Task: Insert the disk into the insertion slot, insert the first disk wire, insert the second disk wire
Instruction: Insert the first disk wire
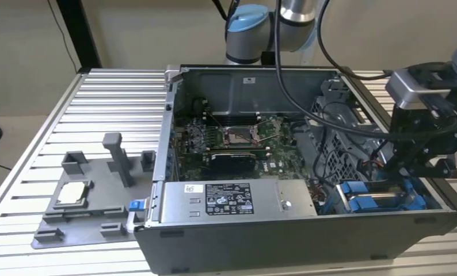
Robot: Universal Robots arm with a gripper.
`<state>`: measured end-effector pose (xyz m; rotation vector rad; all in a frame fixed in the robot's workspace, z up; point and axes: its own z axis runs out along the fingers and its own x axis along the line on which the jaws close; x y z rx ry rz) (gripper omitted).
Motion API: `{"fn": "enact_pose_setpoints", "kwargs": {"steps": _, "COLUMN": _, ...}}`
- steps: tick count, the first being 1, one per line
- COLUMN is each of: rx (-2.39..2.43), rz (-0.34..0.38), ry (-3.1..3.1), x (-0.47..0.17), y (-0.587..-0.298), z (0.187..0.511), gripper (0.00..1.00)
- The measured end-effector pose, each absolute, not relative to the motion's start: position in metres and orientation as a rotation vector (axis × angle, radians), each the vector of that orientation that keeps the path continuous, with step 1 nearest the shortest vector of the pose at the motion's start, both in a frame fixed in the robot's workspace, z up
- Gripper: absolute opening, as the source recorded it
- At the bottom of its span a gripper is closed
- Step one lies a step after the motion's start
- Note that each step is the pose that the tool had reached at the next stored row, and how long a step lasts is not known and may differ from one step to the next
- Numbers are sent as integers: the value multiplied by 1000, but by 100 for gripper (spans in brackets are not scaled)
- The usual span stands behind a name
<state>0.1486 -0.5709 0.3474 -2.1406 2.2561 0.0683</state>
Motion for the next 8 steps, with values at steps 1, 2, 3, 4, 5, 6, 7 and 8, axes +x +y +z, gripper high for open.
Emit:
{"fn": "enact_pose_setpoints", "kwargs": {"steps": 1, "rx": -2145, "rz": 68, "ry": 2252, "x": 149, "y": -571, "z": 347, "gripper": 0}}
{"fn": "enact_pose_setpoints", "kwargs": {"steps": 2, "rx": -2145, "rz": 68, "ry": 2252, "x": 149, "y": -571, "z": 347, "gripper": 0}}
{"fn": "enact_pose_setpoints", "kwargs": {"steps": 3, "rx": -2145, "rz": 68, "ry": 2252, "x": 149, "y": -571, "z": 347, "gripper": 0}}
{"fn": "enact_pose_setpoints", "kwargs": {"steps": 4, "rx": -2145, "rz": 69, "ry": 2252, "x": 149, "y": -571, "z": 347, "gripper": 0}}
{"fn": "enact_pose_setpoints", "kwargs": {"steps": 5, "rx": -2145, "rz": 69, "ry": 2252, "x": 149, "y": -572, "z": 346, "gripper": 0}}
{"fn": "enact_pose_setpoints", "kwargs": {"steps": 6, "rx": -2145, "rz": 69, "ry": 2252, "x": 149, "y": -572, "z": 346, "gripper": 0}}
{"fn": "enact_pose_setpoints", "kwargs": {"steps": 7, "rx": -2145, "rz": 68, "ry": 2252, "x": 149, "y": -572, "z": 346, "gripper": 0}}
{"fn": "enact_pose_setpoints", "kwargs": {"steps": 8, "rx": -2145, "rz": 68, "ry": 2252, "x": 149, "y": -572, "z": 345, "gripper": 0}}
